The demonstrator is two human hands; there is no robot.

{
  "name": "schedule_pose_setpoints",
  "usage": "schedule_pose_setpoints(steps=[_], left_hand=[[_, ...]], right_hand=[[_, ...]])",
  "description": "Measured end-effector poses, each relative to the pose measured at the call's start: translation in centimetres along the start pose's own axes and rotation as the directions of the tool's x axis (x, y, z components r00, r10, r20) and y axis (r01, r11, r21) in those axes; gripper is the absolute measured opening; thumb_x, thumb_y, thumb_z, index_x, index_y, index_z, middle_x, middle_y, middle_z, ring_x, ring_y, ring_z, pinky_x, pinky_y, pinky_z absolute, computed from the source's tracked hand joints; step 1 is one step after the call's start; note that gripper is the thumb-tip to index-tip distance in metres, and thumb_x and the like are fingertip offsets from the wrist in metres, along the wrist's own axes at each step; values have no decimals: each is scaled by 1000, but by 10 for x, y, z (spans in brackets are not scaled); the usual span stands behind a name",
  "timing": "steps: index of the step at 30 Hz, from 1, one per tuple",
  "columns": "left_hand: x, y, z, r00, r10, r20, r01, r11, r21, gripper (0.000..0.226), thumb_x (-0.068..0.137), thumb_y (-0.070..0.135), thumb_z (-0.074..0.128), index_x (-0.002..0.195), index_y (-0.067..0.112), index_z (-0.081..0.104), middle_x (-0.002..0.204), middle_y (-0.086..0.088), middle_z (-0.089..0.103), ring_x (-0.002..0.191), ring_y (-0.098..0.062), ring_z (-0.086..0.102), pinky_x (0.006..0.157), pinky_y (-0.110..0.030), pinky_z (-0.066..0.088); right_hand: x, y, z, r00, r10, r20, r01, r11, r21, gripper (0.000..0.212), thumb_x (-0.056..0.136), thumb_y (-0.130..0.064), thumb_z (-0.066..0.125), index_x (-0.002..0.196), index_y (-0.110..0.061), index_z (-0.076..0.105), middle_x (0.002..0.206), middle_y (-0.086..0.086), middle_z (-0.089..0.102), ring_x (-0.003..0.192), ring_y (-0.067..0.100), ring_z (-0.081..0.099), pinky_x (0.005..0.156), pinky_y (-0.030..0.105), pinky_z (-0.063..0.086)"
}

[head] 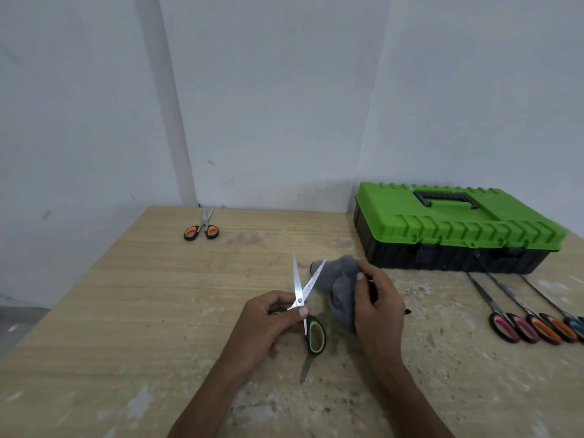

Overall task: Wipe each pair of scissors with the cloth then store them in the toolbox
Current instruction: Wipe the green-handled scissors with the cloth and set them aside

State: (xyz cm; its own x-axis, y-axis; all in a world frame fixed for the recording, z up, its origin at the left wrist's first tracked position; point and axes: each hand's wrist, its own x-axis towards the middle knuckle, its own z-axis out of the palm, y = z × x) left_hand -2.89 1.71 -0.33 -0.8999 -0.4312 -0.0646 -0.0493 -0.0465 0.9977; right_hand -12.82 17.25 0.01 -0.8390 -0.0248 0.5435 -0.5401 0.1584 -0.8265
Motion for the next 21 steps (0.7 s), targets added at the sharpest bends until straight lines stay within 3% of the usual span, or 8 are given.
schedule_pose_setpoints(steps=[3,5,8,10,12,16,19,21], left_hand=[[0,0,0,1000,7,-1,-7,999,45,12,84,18,81,96,18,79,90,-8,79,80,-22,77,36,-20,34],[0,3,1,1000,16,6,-16,999,50,11,86,16,80,97,18,79,87,-6,79,67,-12,74,36,-20,33],[-2,6,2,1000,27,14,-27,999,30,11,89,11,75,101,10,76,86,-7,77,40,-1,59,36,-20,33],[-1,1,-1,998,56,31,-59,995,81,9,93,16,73,101,14,76,87,-6,77,36,-4,53,41,-26,39],[0,-2,-4,996,74,44,-79,988,135,10,96,22,69,102,19,76,85,-3,77,36,-11,48,49,-35,46],[0,-1,-3,997,67,36,-71,990,125,14,94,21,72,105,15,75,94,-5,76,41,-2,56,44,-28,42],[0,-2,-2,999,32,14,-34,983,179,23,90,22,76,111,13,74,103,-5,74,45,-1,60,41,-20,40],[0,-2,-1,1000,15,14,-17,982,187,21,89,22,78,108,13,75,98,-7,75,47,-3,61,41,-21,41]], right_hand=[[1,-1,-5,999,8,-42,-7,1000,17,26,100,-5,53,112,-23,68,105,-9,71,98,6,66,80,21,52],[-4,-8,-7,995,-101,-6,101,995,-20,27,100,-3,51,113,-20,67,106,-11,68,99,6,64,81,18,49],[-19,-15,0,940,-245,236,267,961,-67,27,95,-4,52,115,-15,68,114,-11,64,110,5,59,90,15,43],[-28,-12,13,871,-250,423,341,927,-155,28,98,-16,51,121,-16,67,123,-9,60,118,5,54,97,20,44],[-33,-5,23,823,-263,503,422,876,-234,34,101,-26,46,126,-16,66,128,-6,58,121,8,53,101,26,45],[-23,1,22,826,-263,499,427,869,-249,33,98,-22,49,124,-14,68,126,-1,64,119,7,54,103,18,42],[-5,6,22,874,-234,425,375,881,-288,28,90,-7,56,112,-6,73,116,7,68,107,8,57,96,6,36],[4,11,23,921,-175,349,280,918,-279,26,92,1,55,110,-4,73,115,8,67,104,8,56,93,-1,32]])
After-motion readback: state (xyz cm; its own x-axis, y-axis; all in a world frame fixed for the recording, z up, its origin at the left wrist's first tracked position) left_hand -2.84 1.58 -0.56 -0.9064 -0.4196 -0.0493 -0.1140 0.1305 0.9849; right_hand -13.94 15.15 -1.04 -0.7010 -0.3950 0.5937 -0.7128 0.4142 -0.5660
